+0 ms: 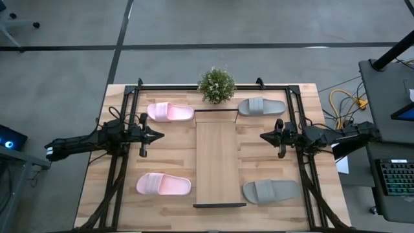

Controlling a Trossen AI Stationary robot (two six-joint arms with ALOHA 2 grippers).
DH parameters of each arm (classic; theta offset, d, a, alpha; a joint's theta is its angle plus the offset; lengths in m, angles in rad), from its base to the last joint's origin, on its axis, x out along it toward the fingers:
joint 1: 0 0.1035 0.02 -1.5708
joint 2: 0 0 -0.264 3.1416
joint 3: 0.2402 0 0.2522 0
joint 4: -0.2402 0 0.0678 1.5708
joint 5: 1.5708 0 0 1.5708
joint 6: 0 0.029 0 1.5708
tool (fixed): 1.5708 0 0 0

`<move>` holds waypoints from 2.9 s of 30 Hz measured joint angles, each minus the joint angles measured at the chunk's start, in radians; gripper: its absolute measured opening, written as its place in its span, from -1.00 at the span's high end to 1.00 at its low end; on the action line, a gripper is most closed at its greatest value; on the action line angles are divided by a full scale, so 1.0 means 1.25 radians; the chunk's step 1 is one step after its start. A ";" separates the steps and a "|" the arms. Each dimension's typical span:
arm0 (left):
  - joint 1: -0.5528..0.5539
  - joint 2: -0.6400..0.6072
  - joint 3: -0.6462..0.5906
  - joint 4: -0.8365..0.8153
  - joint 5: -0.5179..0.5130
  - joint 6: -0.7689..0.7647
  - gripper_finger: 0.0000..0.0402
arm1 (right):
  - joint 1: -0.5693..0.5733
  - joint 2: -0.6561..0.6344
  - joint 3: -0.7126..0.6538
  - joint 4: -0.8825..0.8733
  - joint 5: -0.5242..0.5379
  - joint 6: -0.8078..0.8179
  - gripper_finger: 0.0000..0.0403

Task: Pick and place slides into the shelf
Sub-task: Put the top gray slide on the shelf

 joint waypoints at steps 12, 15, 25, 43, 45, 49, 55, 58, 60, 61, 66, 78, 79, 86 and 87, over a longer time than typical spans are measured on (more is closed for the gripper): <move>0.000 0.000 0.000 0.000 -0.004 0.000 1.00 | 0.000 0.000 0.000 0.025 0.002 0.524 0.96; 0.000 0.000 0.000 0.001 -0.040 0.000 1.00 | 0.000 0.000 0.000 0.025 0.002 0.590 0.96; 0.000 0.000 0.000 0.002 -0.047 0.001 1.00 | 0.000 0.000 0.000 0.051 0.001 0.672 0.96; 0.000 0.002 0.000 0.000 -0.042 -1.088 1.00 | 0.000 0.000 0.000 0.084 0.008 0.734 0.96; 0.000 0.004 0.000 0.000 -0.042 -1.137 1.00 | 0.000 0.000 0.000 0.084 0.004 0.740 0.96; 0.000 0.007 0.000 -0.001 -0.043 -1.154 1.00 | 0.000 0.000 0.000 0.084 0.006 0.710 0.96; 0.000 0.007 0.000 0.008 -0.042 -1.196 1.00 | 0.000 0.001 0.000 0.084 0.058 0.702 0.96; 0.000 0.007 0.000 0.010 -0.043 -1.234 1.00 | 0.000 0.000 0.000 0.084 0.074 0.706 0.96; 0.000 0.007 0.000 0.016 -0.042 -1.243 1.00 | 0.000 0.000 0.000 0.084 0.074 0.709 0.96; 0.000 0.007 0.000 0.018 -0.042 -1.244 1.00 | 0.000 0.000 0.000 0.084 0.072 0.719 0.96; 0.000 0.007 0.000 0.018 -0.043 -1.244 1.00 | 0.000 0.000 0.000 0.084 0.071 0.750 0.96; 0.000 0.029 0.000 0.066 -0.157 -1.329 1.00 | -0.011 0.000 0.000 0.086 0.112 0.720 0.96; 0.000 0.033 0.000 0.064 -0.156 -1.320 1.00 | -0.018 0.000 0.000 0.086 0.111 0.721 0.96; 0.000 0.078 0.000 0.064 -0.147 -1.274 1.00 | -0.076 0.001 0.014 0.068 0.071 0.691 0.94; 0.000 0.085 0.000 0.065 -0.146 -1.272 1.00 | -0.090 0.001 0.022 0.055 0.058 0.689 0.92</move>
